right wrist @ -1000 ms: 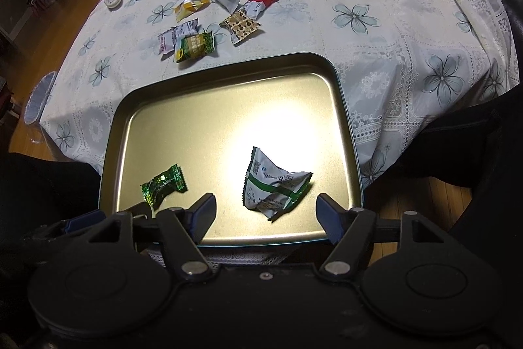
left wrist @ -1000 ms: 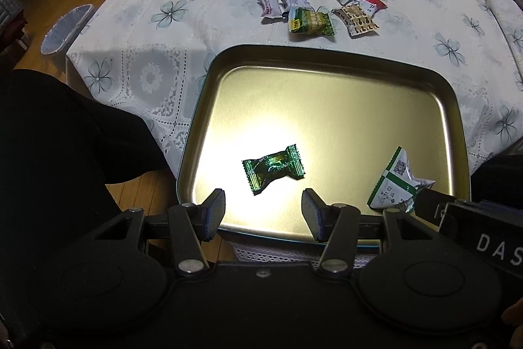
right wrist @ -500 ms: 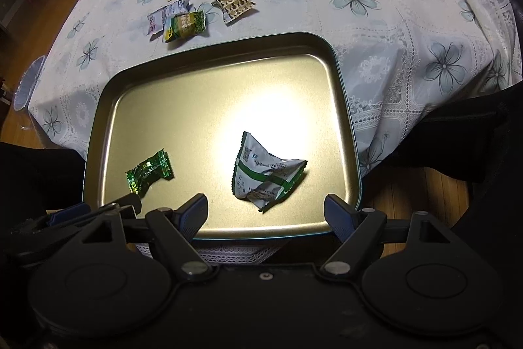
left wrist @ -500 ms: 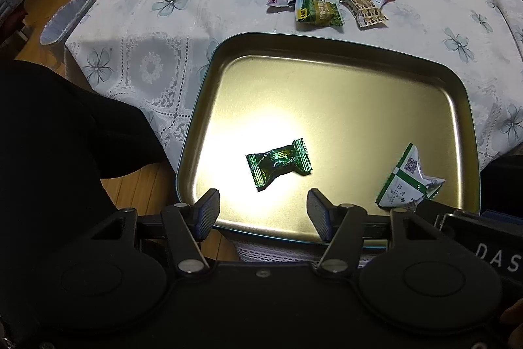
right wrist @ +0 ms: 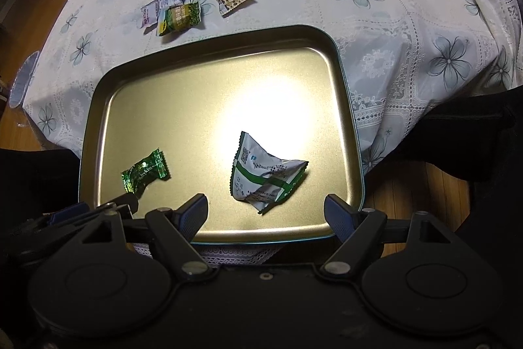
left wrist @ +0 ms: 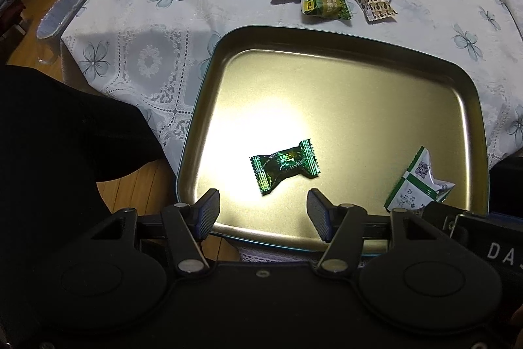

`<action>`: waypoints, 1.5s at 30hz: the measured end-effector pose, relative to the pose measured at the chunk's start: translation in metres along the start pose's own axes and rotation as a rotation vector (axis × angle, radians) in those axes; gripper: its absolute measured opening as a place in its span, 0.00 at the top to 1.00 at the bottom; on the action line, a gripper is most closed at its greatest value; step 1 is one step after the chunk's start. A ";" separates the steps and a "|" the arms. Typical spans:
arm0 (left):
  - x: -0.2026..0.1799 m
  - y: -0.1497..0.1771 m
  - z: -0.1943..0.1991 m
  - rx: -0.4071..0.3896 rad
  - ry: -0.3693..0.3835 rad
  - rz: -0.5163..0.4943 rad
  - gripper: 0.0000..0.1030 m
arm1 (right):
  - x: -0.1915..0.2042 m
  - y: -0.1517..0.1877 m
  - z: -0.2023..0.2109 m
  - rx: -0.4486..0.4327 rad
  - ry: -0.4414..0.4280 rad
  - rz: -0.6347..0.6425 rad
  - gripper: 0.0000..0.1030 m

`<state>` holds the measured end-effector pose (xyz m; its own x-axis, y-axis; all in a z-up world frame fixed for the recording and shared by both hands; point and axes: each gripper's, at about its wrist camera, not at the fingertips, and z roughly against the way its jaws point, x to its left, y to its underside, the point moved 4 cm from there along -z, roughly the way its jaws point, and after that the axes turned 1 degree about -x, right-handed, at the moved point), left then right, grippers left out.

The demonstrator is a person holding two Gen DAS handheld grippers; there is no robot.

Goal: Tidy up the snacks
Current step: 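Open both grippers and withdraw them from the snacks on the tray, then move both tools back over the scattered snacks on the tablecloth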

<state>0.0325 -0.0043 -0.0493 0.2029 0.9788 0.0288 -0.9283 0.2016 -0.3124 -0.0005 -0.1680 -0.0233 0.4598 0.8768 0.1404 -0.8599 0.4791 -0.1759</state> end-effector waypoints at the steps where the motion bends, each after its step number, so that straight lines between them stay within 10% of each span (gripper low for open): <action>1: 0.000 -0.001 -0.001 0.007 0.006 0.000 0.39 | 0.000 -0.001 -0.001 0.008 -0.001 0.000 0.20; 45: 0.008 -0.098 -0.031 0.135 0.017 -0.065 0.38 | 0.024 -0.108 -0.029 0.135 0.072 0.145 0.20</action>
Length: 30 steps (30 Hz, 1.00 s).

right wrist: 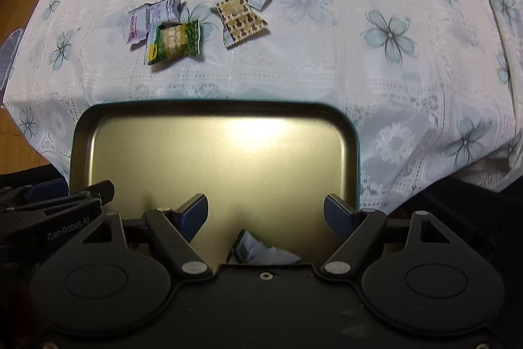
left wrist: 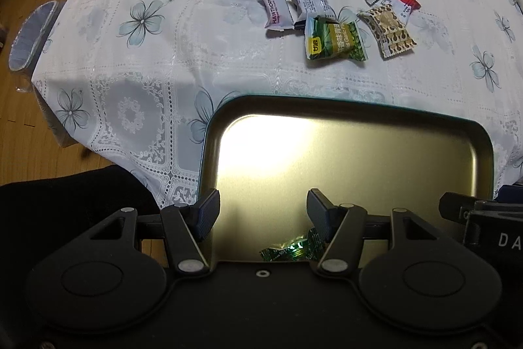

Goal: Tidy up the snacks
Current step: 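Move both tools back over the scattered snacks on the tablecloth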

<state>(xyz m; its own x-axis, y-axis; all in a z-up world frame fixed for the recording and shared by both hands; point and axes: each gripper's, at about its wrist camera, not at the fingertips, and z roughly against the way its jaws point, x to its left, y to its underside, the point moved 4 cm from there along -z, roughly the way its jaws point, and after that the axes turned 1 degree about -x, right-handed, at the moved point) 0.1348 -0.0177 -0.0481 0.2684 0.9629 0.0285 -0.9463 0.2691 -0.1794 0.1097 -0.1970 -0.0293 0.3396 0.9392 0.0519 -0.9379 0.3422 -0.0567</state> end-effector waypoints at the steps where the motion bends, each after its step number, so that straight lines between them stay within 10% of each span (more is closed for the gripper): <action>1: 0.000 -0.004 0.000 -0.003 -0.002 0.000 0.38 | 0.001 -0.005 0.000 0.000 0.005 0.012 0.21; 7: 0.004 -0.029 0.003 -0.032 -0.012 0.004 0.38 | 0.005 -0.033 0.006 -0.032 0.072 0.073 0.06; 30: 0.017 -0.132 0.001 -0.177 -0.088 0.008 0.38 | 0.011 -0.135 0.014 -0.216 0.182 0.154 0.06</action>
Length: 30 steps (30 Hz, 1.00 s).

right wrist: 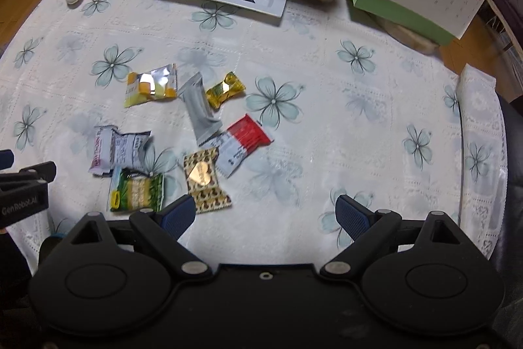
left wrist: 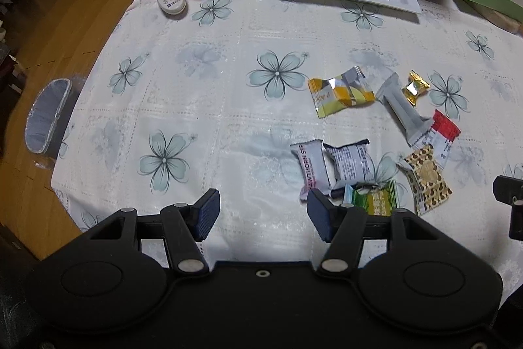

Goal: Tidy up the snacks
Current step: 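Move both tools back over the scattered snacks on the tablecloth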

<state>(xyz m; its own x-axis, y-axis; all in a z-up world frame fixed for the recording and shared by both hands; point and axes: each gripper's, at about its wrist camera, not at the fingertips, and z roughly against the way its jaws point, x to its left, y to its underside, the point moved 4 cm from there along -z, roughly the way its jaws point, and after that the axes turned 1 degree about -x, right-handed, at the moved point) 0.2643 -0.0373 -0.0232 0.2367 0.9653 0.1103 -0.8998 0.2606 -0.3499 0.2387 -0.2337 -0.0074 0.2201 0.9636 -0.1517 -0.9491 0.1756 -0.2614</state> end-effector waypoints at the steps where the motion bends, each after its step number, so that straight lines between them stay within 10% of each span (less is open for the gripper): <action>1: 0.000 -0.004 -0.002 -0.004 -0.004 -0.001 0.38 | 0.000 -0.003 -0.002 0.000 -0.010 0.000 0.06; 11: -0.002 -0.032 -0.019 -0.038 -0.025 -0.013 0.38 | -0.007 -0.024 -0.006 -0.113 -0.072 -0.157 0.07; 30: 0.010 -0.057 -0.058 0.024 -0.031 0.029 0.38 | -0.005 -0.041 -0.064 0.022 -0.189 -0.224 0.13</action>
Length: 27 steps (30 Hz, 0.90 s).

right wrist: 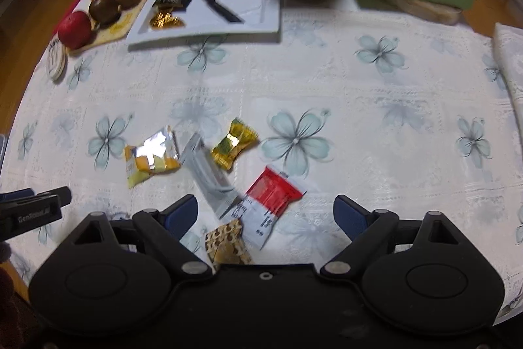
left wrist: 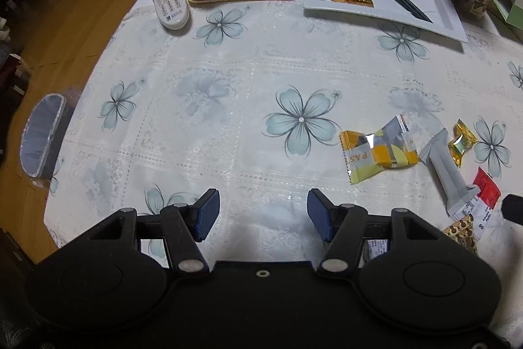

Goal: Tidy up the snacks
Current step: 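Move both tools back over the scattered snacks on the tablecloth, then grasp the white Hawthorn Strip packet with left while right grasps red-white packet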

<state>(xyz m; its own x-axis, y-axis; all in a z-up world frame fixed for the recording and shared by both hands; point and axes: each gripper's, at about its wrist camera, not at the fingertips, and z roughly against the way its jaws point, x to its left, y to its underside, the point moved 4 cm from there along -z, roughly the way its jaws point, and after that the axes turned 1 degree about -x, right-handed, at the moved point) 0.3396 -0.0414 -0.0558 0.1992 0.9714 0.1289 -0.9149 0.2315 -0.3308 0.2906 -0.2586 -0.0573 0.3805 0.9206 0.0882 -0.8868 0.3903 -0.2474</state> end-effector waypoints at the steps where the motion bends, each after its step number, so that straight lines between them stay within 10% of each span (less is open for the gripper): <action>1: -0.002 0.002 -0.001 0.007 0.005 -0.005 0.38 | 0.003 0.001 -0.005 0.036 -0.016 0.012 0.13; 27: -0.024 0.016 -0.018 0.163 0.205 0.007 0.39 | -0.011 0.007 -0.016 0.094 -0.036 -0.134 0.16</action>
<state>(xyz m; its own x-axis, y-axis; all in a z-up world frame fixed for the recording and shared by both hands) 0.3261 -0.0600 -0.0808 0.2449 0.9670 -0.0708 -0.9576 0.2298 -0.1736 0.2842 -0.2666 -0.0759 0.4892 0.8592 0.1495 -0.8497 0.5082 -0.1403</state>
